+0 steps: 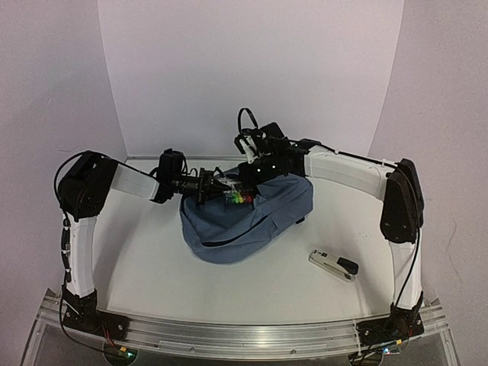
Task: Pack the student bag
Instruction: Place the stationery in the student bag.
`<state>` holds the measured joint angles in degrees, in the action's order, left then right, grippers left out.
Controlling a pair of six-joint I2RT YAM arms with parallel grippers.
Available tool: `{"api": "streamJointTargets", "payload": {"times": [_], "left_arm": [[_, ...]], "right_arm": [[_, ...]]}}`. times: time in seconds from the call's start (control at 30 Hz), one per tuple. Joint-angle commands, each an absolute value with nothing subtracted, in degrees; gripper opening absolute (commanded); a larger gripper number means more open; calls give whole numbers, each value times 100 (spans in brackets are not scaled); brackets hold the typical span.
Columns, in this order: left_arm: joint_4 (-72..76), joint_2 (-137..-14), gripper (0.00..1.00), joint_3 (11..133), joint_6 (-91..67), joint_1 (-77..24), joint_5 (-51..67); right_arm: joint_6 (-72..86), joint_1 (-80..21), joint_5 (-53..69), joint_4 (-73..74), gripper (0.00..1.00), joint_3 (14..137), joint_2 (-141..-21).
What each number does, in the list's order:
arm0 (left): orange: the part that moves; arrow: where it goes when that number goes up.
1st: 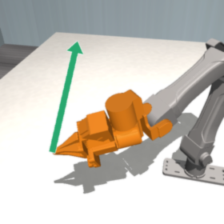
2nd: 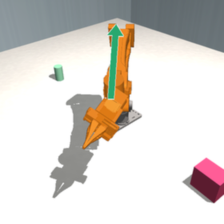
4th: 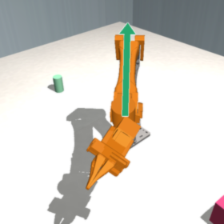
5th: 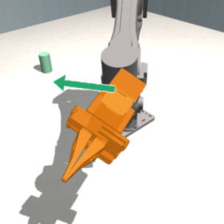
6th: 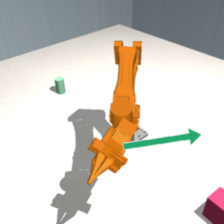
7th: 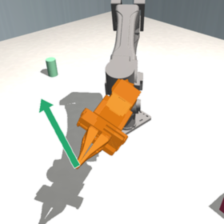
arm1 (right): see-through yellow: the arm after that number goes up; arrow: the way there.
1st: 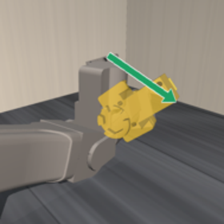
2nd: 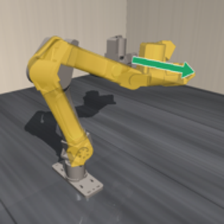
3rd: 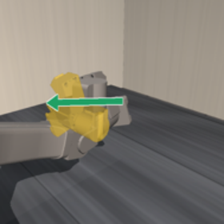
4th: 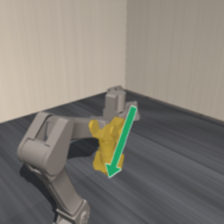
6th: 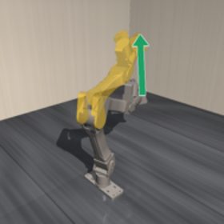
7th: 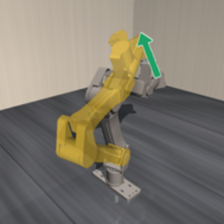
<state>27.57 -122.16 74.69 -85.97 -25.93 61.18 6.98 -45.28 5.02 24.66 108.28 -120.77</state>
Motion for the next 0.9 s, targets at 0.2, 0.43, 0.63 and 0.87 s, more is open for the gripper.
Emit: {"api": "streamJointTargets", "payload": {"times": [0.2,0.43,0.63,0.87], "left_arm": [[5095,-11768,0,6151,-9639,-2260,4493],[5704,-12406,0,7314,-10118,-2456,4585],[4670,-12747,0,8047,-9610,-2511,4660],[2711,-12421,0,8064,-8132,-2439,5158]], "right_arm": [[1264,-4859,1421,1917,0,10231,-11351],[1914,-4861,1769,1654,0,10608,-11743],[1787,-4802,1811,1649,0,10790,-11693],[1530,-4374,1845,1767,23,10115,-11362]]}}
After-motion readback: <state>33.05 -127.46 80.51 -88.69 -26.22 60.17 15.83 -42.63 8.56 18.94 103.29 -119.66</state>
